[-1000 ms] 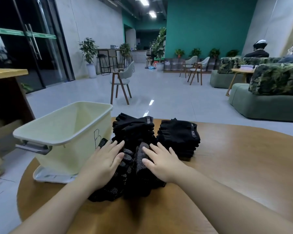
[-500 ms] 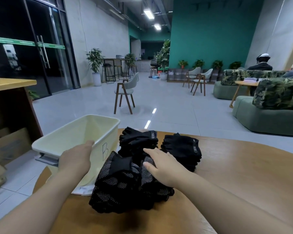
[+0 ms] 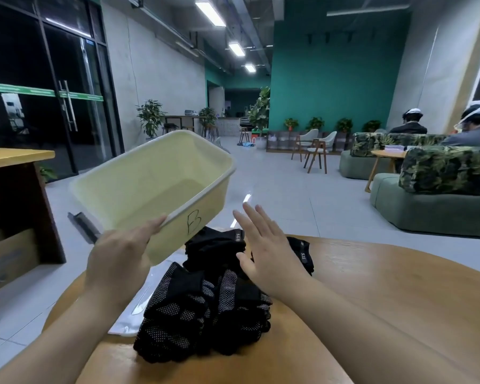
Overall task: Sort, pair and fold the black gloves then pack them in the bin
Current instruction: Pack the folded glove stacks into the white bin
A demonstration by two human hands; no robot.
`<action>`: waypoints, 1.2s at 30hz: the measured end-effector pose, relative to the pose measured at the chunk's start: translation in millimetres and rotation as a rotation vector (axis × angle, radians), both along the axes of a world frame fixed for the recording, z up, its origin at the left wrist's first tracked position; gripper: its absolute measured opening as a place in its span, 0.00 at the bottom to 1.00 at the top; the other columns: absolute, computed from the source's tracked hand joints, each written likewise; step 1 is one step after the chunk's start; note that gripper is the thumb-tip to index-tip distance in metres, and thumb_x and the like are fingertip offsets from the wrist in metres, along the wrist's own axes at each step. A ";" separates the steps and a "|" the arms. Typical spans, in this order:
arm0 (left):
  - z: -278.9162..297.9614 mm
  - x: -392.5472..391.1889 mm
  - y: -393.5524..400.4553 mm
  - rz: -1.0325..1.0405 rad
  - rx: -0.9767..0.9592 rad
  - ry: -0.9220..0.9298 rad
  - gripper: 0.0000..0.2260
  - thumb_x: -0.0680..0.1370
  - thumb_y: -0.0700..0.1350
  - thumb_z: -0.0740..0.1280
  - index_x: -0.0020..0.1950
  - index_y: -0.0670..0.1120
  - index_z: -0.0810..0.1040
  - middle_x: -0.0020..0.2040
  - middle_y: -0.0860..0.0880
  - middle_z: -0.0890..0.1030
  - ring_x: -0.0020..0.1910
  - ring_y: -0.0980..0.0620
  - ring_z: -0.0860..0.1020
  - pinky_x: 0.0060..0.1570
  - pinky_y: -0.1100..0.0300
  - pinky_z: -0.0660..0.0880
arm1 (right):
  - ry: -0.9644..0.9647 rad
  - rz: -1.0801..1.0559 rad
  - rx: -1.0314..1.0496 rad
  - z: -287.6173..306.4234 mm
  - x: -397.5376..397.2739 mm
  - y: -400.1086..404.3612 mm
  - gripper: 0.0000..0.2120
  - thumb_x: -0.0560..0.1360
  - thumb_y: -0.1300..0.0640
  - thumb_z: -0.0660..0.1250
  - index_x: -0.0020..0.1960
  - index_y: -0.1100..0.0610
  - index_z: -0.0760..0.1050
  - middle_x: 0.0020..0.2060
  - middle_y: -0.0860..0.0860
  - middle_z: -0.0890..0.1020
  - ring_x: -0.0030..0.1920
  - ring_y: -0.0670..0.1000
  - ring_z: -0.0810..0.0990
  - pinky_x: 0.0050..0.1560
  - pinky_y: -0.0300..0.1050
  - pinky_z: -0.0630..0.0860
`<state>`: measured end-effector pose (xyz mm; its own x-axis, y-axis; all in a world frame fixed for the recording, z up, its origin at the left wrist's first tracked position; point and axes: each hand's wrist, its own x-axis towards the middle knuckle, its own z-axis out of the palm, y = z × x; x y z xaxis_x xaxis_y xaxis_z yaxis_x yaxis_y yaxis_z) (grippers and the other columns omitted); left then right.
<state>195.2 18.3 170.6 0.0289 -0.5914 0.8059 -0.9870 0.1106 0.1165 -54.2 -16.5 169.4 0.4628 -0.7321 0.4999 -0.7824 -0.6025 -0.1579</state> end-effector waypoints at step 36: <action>-73.5 -277.3 15.7 -0.963 0.270 -0.100 0.25 0.72 0.30 0.67 0.60 0.57 0.79 0.49 0.60 0.83 0.39 0.59 0.80 0.57 0.62 0.68 | -0.024 -0.699 -0.271 -94.9 -274.5 129.3 0.29 0.60 0.72 0.71 0.49 0.44 0.68 0.40 0.43 0.70 0.44 0.44 0.64 0.53 0.38 0.52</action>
<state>-82.1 33.9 97.1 -0.6183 -0.4907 0.6139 -0.4976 0.8490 0.1775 -328.7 112.9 74.5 -0.0785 -0.7015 0.7083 -0.9952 0.0140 -0.0964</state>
